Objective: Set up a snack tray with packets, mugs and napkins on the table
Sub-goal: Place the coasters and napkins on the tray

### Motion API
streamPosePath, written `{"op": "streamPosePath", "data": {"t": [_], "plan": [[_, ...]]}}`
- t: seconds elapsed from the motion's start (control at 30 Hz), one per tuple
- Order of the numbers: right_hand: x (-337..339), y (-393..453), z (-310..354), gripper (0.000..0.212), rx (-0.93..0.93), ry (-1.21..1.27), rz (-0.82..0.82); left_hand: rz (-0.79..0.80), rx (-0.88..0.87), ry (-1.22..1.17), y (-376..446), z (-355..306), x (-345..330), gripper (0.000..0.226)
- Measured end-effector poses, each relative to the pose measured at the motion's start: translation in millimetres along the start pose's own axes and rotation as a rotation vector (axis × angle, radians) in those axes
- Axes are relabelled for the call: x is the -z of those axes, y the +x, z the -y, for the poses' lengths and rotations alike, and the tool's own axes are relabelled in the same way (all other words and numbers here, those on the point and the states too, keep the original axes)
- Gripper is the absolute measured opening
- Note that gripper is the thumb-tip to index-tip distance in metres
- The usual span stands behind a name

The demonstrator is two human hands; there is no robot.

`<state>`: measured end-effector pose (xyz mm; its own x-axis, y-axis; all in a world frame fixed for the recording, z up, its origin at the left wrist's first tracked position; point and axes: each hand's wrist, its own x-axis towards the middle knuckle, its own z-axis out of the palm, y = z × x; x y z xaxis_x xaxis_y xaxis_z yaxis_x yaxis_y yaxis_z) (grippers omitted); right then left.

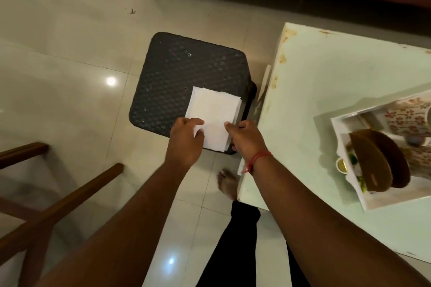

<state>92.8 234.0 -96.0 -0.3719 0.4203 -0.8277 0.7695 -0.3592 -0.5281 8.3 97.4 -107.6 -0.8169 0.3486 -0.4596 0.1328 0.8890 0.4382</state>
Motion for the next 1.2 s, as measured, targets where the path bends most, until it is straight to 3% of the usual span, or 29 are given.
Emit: {"op": "streamPosePath", "data": {"t": [0.27, 0.37, 0.63, 0.73, 0.83, 0.9, 1.0, 1.07, 1.2], "plan": [[-28, 14, 2, 0.027, 0.068, -0.088, -0.195, 0.013, -0.039, -0.009, 7, 5, 2, 0.027], [-30, 13, 6, 0.022, 0.102, -0.015, -0.122, 0.013, -0.03, -0.021, 10, 6, 2, 0.026], [16, -14, 1, 0.024, 0.024, 0.465, 0.265, 0.081, 0.005, -0.182, -11, -19, -7, 0.015], [59, -34, -11, 0.039, 0.008, 0.636, 0.351, 0.189, 0.155, -0.462, -35, -45, -20, 0.022], [110, -53, -28, 0.04, 0.001, 0.787, 0.474, 0.538, 0.458, -1.042, -60, -75, -40, 0.042], [146, -63, -43, 0.039, 0.002, 0.826, 0.51, 0.721, 0.536, -1.236, -78, -93, -56, 0.05], [196, -68, -66, 0.047, -0.022, 0.804, 0.483, 0.729, 0.475, -1.27, -102, -123, -83, 0.047], [227, -69, -81, 0.048, -0.029, 0.724, 0.405, 0.697, 0.429, -1.294, -116, -143, -100, 0.028], [282, -73, -103, 0.039, 0.018, 0.374, 0.219, 0.595, 0.364, -1.099, -138, -180, -124, 0.011]]}}
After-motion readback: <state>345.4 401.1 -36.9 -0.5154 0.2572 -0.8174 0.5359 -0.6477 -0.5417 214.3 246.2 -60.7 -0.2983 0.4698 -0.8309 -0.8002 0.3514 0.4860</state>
